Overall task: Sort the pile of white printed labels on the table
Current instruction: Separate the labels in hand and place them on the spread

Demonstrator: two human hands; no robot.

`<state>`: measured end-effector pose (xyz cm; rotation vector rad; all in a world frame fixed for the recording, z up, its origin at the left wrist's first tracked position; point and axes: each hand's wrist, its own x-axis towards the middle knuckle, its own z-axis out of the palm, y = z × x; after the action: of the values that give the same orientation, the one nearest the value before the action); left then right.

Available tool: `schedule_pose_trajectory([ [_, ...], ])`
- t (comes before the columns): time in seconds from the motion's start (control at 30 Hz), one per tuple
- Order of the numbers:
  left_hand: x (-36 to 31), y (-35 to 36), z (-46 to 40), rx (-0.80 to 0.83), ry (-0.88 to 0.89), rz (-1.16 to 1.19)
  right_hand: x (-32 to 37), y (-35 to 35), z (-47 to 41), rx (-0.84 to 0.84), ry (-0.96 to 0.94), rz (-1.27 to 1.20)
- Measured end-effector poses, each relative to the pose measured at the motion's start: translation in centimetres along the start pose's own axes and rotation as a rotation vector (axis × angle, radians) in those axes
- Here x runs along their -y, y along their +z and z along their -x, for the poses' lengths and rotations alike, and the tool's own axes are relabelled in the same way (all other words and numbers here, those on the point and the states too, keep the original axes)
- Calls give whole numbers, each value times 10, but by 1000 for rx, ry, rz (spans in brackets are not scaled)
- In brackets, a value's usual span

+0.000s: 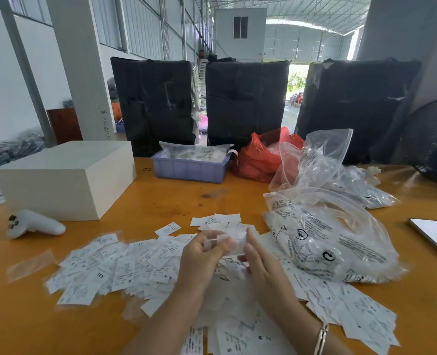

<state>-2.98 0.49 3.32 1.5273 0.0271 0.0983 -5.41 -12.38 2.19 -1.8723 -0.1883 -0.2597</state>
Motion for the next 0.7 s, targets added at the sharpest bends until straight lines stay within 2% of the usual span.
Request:
schedule_pose_trajectory([
  [0.1, 1, 1, 0, 32, 4, -13, 4, 8, 5, 78, -98, 100],
  [0.2, 0, 0, 0, 47, 11, -21, 6, 4, 0, -20, -118, 52],
  [0.3, -2, -2, -1, 92, 16, -56, 2, -5, -5, -169, 3, -106],
  [0.43, -7, -6, -3, 92, 62, -87, -4, -12, -8, -229, 116, -304],
  [0.53, -12, -22, -11, -36, 138, -222, -6, -13, -9, -236, 82, -319],
  [0.63, -14, -49, -23, -238, 234, -574, -8, -13, -9, -253, 61, -270],
  [0.7, -12, -69, -31, -372, 231, -804, -7, -14, -9, -259, 49, -219],
])
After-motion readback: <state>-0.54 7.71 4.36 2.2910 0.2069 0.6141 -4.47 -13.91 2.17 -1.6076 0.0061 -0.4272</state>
